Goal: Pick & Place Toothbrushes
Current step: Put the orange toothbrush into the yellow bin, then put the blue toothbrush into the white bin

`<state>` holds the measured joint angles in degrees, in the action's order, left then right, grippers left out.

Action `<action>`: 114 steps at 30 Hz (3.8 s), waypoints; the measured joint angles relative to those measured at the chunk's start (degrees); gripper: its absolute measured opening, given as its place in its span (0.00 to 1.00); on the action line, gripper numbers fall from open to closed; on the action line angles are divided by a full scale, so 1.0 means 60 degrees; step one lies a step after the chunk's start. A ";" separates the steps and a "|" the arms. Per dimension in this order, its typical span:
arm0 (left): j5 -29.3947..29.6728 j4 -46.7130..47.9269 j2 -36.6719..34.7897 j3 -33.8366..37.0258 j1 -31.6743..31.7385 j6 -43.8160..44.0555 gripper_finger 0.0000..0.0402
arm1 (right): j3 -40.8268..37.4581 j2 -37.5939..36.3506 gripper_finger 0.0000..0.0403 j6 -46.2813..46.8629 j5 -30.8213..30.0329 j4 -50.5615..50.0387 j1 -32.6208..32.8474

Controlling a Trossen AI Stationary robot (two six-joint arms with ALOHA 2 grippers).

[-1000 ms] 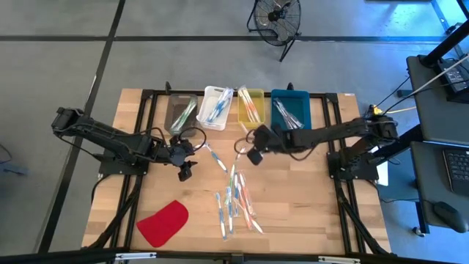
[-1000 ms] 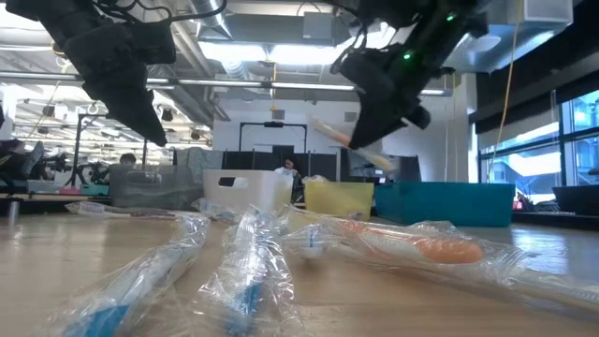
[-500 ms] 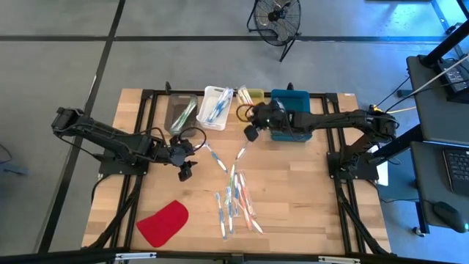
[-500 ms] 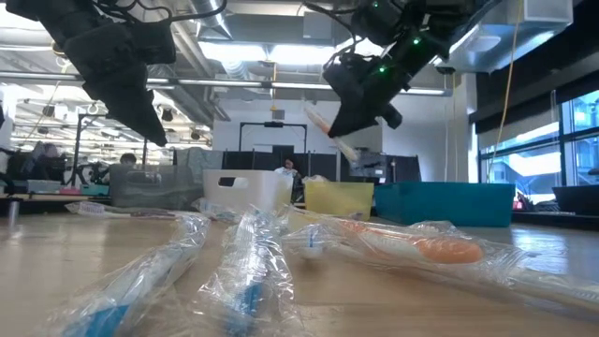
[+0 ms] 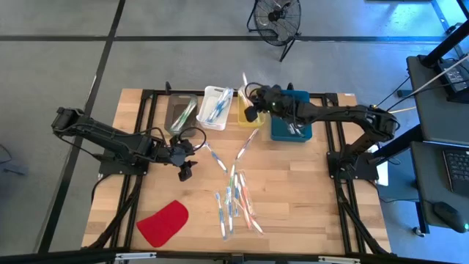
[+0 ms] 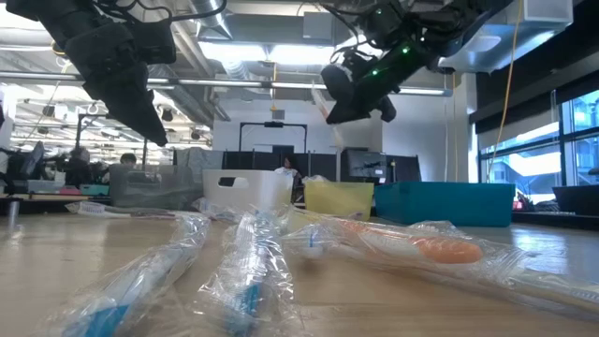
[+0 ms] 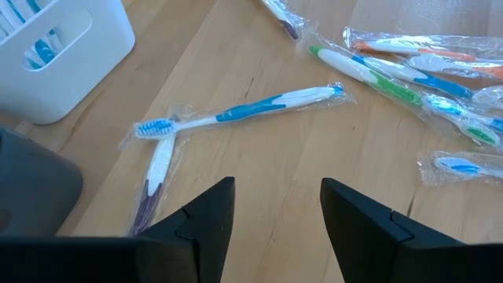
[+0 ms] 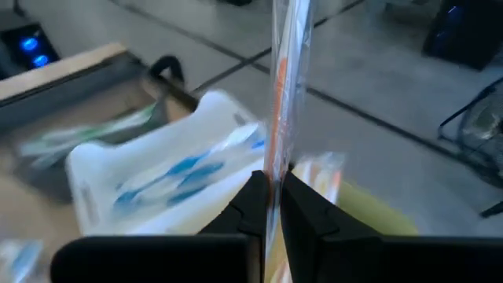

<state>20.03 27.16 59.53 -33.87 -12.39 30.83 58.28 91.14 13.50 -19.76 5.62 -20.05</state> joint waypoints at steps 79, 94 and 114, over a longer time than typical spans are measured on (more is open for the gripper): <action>-0.3046 -0.5063 0.5173 -0.0026 0.3145 -0.9242 0.38 | 0.0001 0.1839 0.42 0.0888 0.2480 -0.1591 -0.1537; -0.3069 -0.5018 0.5195 -0.0011 0.2911 -0.9269 0.08 | -0.0010 0.0989 0.21 0.0345 0.2628 -0.2240 -0.1265; -0.2396 -0.5038 0.5180 -0.0007 0.2366 -0.8512 0.06 | -0.0010 -0.0179 0.03 -0.0323 0.2090 -0.4454 0.0117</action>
<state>5.65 -3.07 90.61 -33.91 1.81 -20.24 58.22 90.06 11.56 -7.21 -21.11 -19.35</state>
